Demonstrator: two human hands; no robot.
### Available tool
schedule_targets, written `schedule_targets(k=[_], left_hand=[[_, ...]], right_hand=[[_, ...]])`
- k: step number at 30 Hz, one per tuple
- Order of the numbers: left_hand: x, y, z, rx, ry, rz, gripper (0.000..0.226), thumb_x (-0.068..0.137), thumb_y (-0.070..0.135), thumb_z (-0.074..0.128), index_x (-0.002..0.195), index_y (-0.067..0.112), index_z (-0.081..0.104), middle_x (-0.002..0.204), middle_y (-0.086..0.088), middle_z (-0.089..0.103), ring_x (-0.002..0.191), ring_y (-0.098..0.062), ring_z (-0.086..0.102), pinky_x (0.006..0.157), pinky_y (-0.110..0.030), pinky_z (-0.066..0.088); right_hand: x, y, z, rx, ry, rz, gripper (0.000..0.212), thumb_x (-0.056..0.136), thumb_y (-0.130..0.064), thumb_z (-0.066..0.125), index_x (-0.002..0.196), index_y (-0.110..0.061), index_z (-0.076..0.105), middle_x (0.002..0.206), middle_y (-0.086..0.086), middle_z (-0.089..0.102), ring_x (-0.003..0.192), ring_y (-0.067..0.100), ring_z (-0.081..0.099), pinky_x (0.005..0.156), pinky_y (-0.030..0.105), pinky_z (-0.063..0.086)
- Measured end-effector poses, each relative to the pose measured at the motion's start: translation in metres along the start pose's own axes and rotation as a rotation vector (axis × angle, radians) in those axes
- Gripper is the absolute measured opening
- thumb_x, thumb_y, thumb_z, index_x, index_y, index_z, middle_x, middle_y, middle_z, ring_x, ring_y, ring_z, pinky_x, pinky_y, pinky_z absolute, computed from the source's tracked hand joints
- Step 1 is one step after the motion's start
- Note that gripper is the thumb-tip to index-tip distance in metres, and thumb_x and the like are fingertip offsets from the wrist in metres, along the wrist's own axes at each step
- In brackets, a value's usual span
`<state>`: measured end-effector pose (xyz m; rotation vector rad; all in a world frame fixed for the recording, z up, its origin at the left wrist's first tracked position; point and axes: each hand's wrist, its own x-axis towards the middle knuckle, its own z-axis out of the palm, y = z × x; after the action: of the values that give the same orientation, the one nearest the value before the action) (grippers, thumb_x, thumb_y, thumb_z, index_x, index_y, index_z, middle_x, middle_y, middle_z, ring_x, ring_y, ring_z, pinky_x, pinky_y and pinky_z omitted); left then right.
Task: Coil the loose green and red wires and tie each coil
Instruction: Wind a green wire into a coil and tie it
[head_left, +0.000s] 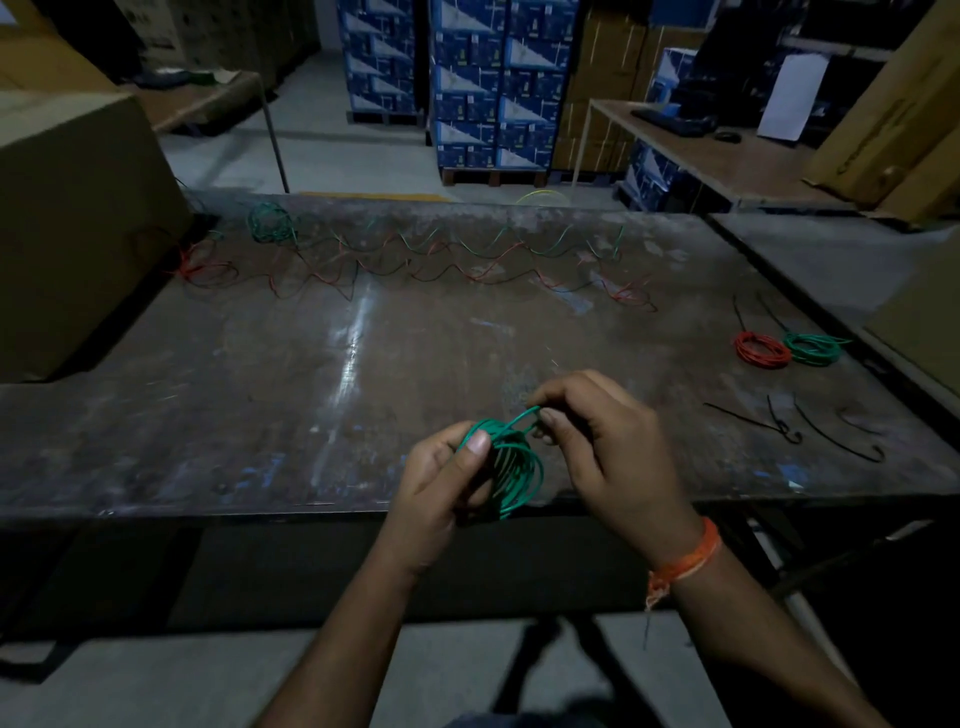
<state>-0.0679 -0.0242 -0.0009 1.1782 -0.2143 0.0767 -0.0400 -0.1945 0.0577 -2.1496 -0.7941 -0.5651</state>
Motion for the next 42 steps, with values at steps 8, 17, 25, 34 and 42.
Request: schedule_targets(k=[8,17,25,34,42], left_hand=[[-0.003,0.000,-0.001,-0.051,0.037,0.034,0.040,0.090,0.043,0.052,0.079,0.006,0.060,0.049,0.004,0.033,0.042,-0.003,0.023,0.045,-0.025,0.014],[-0.003,0.005,0.002,-0.069,0.185,0.114,0.037,0.096,0.030,0.048,0.067,0.017,0.068,0.050,0.008,0.039,0.043,-0.002,0.026,0.043,-0.022,0.016],[0.001,0.007,0.009,-0.007,0.255,0.081,0.046,0.100,0.035,0.048,0.062,0.019,0.067,0.049,0.006,0.049,0.044,0.000,0.043,0.044,-0.015,0.036],[0.003,0.002,0.011,-0.061,0.164,-0.008,0.043,0.091,0.046,0.055,0.059,0.019,0.059,0.046,0.006,0.030,0.041,-0.008,0.021,0.044,-0.021,0.015],[0.009,0.002,0.010,-0.141,0.023,-0.101,0.033,0.094,0.036,0.058,0.071,0.013,0.053,0.047,0.004,0.025,0.040,-0.004,0.017,0.042,-0.014,0.016]], right_hand=[[-0.008,-0.008,0.011,0.197,0.057,0.165,0.015,0.092,-0.002,0.067,0.094,-0.016,0.065,0.083,-0.010,0.065,0.075,0.009,0.066,0.066,0.026,0.053],[-0.017,-0.004,0.009,0.166,-0.112,0.156,0.015,0.090,-0.004,0.069,0.092,-0.019,0.070,0.079,-0.013,0.067,0.072,0.003,0.063,0.066,0.019,0.047],[-0.024,-0.002,0.002,0.159,-0.169,0.126,0.022,0.093,-0.015,0.059,0.111,-0.017,0.072,0.098,-0.008,0.070,0.093,0.008,0.067,0.079,0.028,0.053],[-0.041,0.010,0.026,-0.046,0.033,-0.021,0.032,0.097,-0.011,0.062,0.128,-0.005,0.068,0.104,0.004,0.068,0.095,0.021,0.064,0.086,0.032,0.051],[-0.040,0.015,0.033,0.253,-0.051,0.256,0.042,0.103,-0.023,0.050,0.144,-0.014,0.055,0.142,-0.003,0.060,0.133,0.006,0.054,0.112,0.029,0.043]])
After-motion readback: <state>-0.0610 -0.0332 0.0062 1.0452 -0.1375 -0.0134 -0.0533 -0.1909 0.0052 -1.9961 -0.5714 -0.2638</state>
